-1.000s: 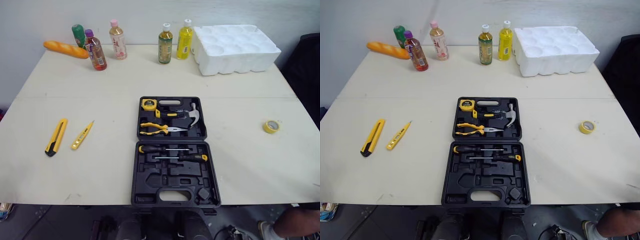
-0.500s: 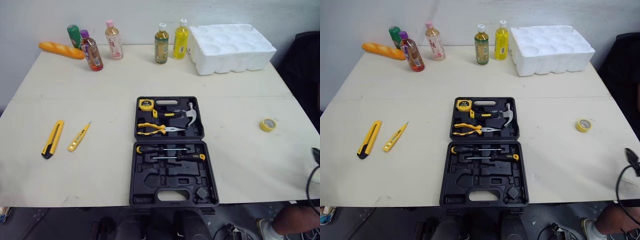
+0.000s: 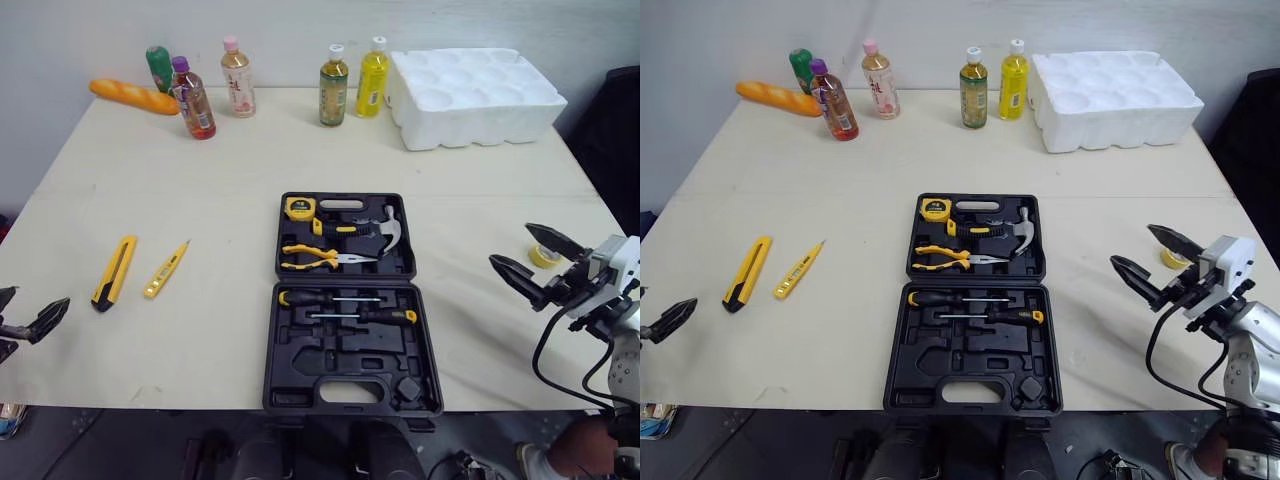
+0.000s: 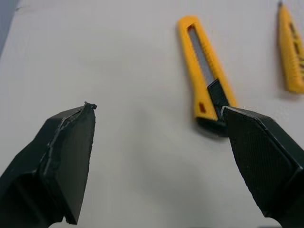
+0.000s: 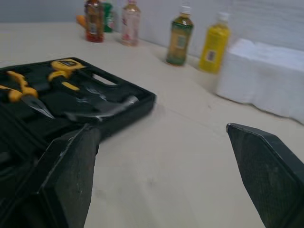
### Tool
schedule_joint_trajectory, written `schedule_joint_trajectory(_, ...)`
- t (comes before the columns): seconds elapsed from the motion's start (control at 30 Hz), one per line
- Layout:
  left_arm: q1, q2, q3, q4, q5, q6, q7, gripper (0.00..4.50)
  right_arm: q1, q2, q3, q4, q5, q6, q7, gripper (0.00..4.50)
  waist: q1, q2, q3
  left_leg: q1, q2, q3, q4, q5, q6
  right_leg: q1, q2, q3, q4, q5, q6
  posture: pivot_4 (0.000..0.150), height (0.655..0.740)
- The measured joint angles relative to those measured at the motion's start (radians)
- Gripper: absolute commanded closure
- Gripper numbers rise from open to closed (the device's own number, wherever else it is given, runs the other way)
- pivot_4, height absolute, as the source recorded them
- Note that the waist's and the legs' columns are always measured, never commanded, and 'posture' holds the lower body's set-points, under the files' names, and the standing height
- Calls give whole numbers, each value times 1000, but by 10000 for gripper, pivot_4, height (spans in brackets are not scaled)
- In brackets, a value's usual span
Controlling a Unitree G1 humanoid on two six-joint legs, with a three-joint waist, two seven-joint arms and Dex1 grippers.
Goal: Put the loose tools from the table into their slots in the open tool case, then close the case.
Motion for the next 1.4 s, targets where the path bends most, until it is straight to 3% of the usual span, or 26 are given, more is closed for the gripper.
schedule_joint_trajectory(0.27,-22,32,-96,-188,6,92,-37,0,19,32,83,-171,20,29,67,899,2,0,0,-1,-1,0,3,0,2,1,0,0,-1,0,1,1500,7400)
schedule_joint_trajectory(0.53,-162,-32,-252,-349,-12,314,104,0,-23,59,156,-227,31,37,130,899,2,-1,0,-1,0,0,2,1,1,0,1,0,0,0,1,1500,7400)
schedule_joint_trajectory(0.93,-390,-73,-428,-261,31,596,267,0,-29,58,213,-304,27,80,141,899,5,-1,0,-1,-1,0,3,1,1,1,1,0,1,0,1,1500,7400)
schedule_joint_trajectory(1.37,-518,-99,-537,-123,85,566,252,0,-37,58,236,-384,11,145,63,899,7,-2,0,-1,-1,0,4,2,1,1,1,0,1,0,1,1500,7400)
schedule_joint_trajectory(1.4,-527,-104,-538,-108,85,560,249,2610,-38,58,237,-384,9,145,61,321,9,-2,0,-1,-1,0,4,2,1,1,1,-1,1,0,1,1500,7400)
